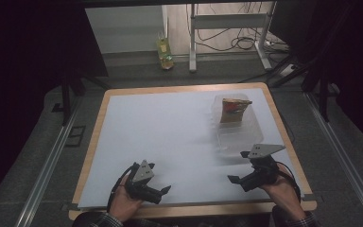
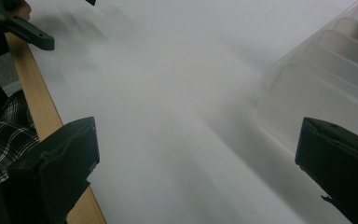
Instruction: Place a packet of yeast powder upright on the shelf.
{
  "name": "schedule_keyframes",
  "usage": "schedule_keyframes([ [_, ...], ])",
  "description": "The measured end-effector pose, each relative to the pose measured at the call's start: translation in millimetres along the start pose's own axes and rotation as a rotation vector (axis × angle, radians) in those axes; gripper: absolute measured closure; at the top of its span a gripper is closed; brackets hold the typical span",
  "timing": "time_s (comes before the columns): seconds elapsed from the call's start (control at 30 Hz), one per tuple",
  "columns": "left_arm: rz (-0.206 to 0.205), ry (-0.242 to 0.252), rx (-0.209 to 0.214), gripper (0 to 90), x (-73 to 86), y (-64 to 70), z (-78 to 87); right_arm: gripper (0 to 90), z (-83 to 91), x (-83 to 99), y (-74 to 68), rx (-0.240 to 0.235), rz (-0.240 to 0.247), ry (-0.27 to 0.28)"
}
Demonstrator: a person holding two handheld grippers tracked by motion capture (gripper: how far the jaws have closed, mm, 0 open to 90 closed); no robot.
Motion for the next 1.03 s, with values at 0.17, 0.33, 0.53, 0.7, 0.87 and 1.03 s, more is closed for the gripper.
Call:
schedule_keyframes([
  [0.17,0.001,0.000,0.000,2.5,0.0,0.1,0.0,0.0,-1.9,5.8,-4.4,-0.002,0.002,0.000],
  [0.33,0.000,0.000,0.001,2.5,0.0,0.2,0.1,0.0,-6.0,12.0,-8.0,-0.008,0.010,-0.011],
  [0.53,0.000,-0.001,0.002,2.5,0.2,0.4,0.0,0.0,-11.2,22.1,-12.7,-0.023,0.023,-0.028],
  [0.7,-0.002,-0.002,0.005,2.5,0.5,0.8,-0.3,0.0,-16.6,32.8,-14.1,-0.023,0.032,-0.060],
  [0.87,-0.003,-0.004,0.004,2.5,0.9,0.7,-0.2,0.0,-21.6,41.4,-14.1,-0.034,0.019,-0.080],
  [1.03,-0.006,-0.005,0.004,2.5,0.5,0.7,-0.9,0.0,-22.5,45.9,-12.5,-0.032,0.026,-0.097],
])
Point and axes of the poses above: each handheld gripper's, and its own axes: z roughly backward along the jaws, x roughly out of its underside, y roughly to its right, the point moved 10 cm from there along -z, roughly forward along the jaws, and after that the axes turned 6 degrees about y, right-handed, at the moved point
